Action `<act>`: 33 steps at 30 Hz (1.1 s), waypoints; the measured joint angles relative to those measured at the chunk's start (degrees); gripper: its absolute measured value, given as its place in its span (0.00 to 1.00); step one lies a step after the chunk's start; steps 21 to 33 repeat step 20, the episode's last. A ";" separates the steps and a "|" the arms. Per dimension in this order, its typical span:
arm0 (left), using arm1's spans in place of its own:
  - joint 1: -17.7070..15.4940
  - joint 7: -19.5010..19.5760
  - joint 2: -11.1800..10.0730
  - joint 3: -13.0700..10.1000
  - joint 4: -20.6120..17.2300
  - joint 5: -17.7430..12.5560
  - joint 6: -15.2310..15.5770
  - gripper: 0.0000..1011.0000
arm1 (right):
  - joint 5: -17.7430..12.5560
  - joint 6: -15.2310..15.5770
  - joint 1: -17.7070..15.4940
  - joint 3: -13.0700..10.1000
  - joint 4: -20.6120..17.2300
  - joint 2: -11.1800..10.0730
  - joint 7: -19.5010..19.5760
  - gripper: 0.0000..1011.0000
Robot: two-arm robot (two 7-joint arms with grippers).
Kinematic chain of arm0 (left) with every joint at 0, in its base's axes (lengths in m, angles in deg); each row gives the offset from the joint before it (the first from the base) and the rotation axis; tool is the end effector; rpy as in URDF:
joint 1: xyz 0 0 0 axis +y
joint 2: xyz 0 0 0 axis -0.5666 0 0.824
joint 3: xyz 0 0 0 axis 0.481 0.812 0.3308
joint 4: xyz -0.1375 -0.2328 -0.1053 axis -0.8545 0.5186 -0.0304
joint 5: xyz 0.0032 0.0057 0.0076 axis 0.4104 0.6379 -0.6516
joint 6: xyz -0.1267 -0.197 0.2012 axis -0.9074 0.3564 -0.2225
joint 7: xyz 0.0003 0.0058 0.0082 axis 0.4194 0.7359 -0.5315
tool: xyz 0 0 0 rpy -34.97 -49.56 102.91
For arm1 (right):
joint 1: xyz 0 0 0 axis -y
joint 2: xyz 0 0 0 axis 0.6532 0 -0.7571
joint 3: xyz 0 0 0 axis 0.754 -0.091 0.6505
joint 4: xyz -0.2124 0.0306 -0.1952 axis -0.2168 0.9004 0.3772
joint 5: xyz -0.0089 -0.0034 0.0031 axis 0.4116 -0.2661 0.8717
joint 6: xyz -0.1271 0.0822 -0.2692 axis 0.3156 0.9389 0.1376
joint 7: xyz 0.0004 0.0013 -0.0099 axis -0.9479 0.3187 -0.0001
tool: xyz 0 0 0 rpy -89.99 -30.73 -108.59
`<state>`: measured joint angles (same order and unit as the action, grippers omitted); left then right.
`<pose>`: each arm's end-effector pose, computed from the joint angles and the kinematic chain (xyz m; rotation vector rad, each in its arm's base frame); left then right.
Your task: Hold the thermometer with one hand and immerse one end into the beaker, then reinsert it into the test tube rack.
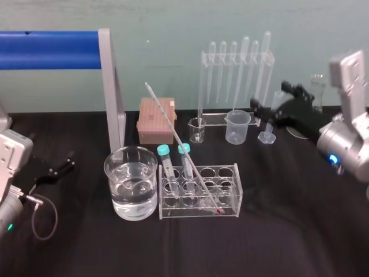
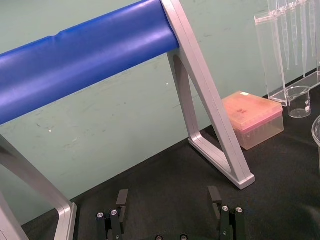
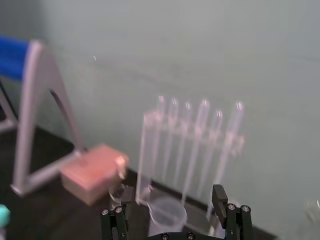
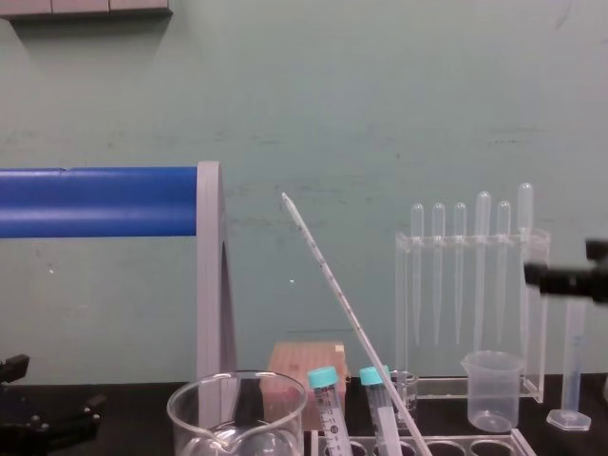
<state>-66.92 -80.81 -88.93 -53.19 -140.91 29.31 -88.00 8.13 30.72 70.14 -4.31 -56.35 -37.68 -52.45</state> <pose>0.3581 0.0826 -0.3023 0.3045 -0.2850 1.2479 0.4089 -0.0869 -0.2219 -0.1393 -0.1393 -1.1078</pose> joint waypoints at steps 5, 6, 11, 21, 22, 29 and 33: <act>0.00 0.00 0.00 0.00 0.00 0.00 0.00 1.00 | 3.70 -0.15 -1.11 0.93 1.60 1.48 3.10 0.99; 0.00 0.00 0.00 0.00 0.00 0.00 0.00 1.00 | 3.93 -0.19 -1.24 0.96 1.71 1.69 3.30 0.99; 0.00 0.00 0.00 0.00 0.00 0.00 0.00 1.00 | 5.03 -0.58 -1.76 0.85 2.18 2.67 4.07 0.99; 0.00 0.00 0.00 0.00 0.00 0.00 0.00 1.00 | 5.19 -0.75 -1.83 0.73 2.21 2.74 4.21 0.99; 0.00 0.00 0.00 0.00 0.00 0.00 0.00 1.00 | 5.19 -0.75 -1.83 0.73 2.21 2.74 4.21 0.99; 0.00 0.00 0.00 0.00 0.00 0.00 0.00 1.00 | 5.19 -0.75 -1.83 0.73 2.21 2.74 4.21 0.99; 0.00 0.00 0.00 0.00 0.00 0.00 0.00 1.00 | 5.19 -0.75 -1.83 0.73 2.21 2.74 4.21 0.99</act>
